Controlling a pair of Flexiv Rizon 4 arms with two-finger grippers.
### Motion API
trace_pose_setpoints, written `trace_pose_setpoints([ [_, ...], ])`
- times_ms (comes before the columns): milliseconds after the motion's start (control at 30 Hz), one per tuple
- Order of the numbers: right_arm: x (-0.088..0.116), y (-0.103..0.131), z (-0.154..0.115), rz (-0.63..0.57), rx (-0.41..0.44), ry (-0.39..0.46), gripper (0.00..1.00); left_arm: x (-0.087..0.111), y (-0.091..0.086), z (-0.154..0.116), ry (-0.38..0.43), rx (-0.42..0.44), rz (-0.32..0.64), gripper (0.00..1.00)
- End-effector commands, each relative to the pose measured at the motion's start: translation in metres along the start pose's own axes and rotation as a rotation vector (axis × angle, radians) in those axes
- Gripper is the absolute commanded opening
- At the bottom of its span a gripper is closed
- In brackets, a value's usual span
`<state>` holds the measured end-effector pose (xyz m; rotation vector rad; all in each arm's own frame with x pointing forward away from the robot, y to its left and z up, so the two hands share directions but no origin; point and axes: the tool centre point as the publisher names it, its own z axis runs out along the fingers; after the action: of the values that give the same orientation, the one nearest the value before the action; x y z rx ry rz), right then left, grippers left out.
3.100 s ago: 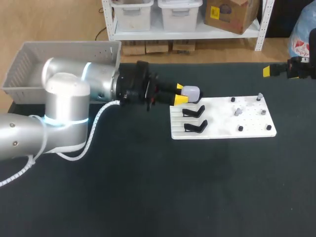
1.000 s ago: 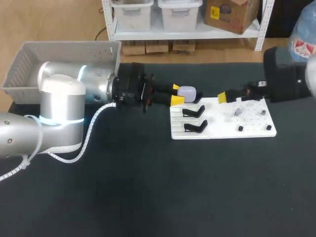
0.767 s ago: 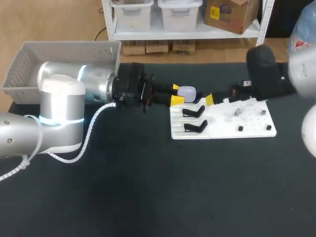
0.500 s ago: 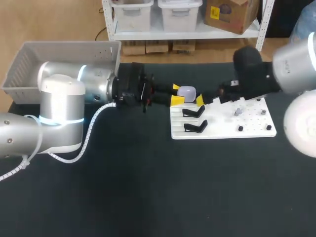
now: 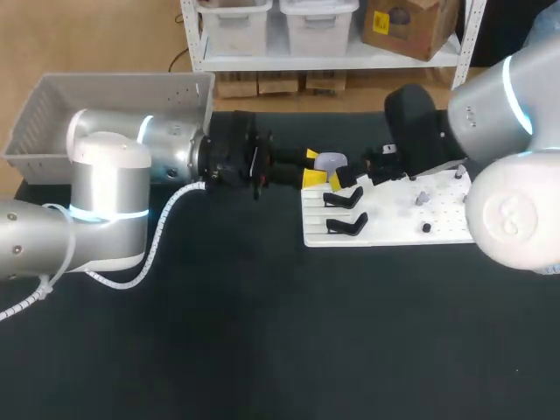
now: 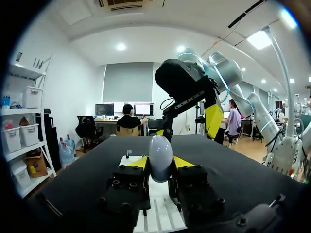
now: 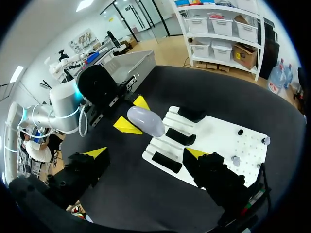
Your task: Pick up each earbud case from the left stands, insert the matching earbuds, close the lid, and place the case in the box.
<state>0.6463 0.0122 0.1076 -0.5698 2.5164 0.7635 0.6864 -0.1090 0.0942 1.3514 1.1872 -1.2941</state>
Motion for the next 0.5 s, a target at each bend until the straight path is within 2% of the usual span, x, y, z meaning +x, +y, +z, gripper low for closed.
trace_pose_setpoints([
  [33,-0.006,-0.003,0.005,0.005,0.015,0.005,1.0,0.0,-0.001,0.0,-0.001,-0.003,0.002,0.0],
  [500,-0.018,-0.017,0.01,0.026,0.035,0.017,1.0,0.0,-0.001,0.0,-0.001,-0.003,0.002,0.0],
])
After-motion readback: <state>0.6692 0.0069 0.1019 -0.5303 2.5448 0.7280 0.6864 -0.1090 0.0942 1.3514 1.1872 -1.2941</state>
